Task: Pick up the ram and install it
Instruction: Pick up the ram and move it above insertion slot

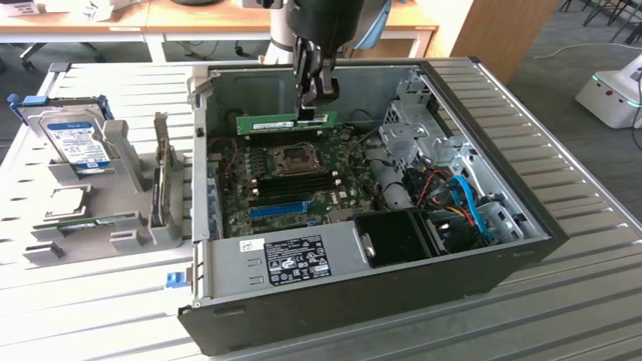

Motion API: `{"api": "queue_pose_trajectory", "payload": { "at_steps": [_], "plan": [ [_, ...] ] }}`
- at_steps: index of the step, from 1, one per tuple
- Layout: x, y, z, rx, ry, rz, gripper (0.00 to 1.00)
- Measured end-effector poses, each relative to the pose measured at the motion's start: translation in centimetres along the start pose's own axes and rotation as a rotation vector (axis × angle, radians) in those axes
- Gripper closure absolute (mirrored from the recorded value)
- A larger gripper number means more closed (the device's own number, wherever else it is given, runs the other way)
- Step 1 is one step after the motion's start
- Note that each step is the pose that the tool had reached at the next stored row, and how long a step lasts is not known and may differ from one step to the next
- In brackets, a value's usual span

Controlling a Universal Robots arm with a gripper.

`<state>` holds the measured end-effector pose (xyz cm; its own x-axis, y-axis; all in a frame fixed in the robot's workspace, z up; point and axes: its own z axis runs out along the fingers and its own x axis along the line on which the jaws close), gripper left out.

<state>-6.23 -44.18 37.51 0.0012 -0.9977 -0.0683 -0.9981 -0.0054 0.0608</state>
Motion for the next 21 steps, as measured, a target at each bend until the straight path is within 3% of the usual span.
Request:
{"api": "queue_pose_trajectory", "payload": {
  "at_steps": [8, 14, 21],
  "plan": [
    [0.1, -0.06, 1.04, 0.0000, -0.0001, 0.000, 0.88],
    [0.1, -0.09, 1.14, 0.0000, 0.0000, 0.000, 0.88],
    [0.1, -1.25, 1.07, -0.0001, 0.0000, 0.000, 0.88]
  ]
}}
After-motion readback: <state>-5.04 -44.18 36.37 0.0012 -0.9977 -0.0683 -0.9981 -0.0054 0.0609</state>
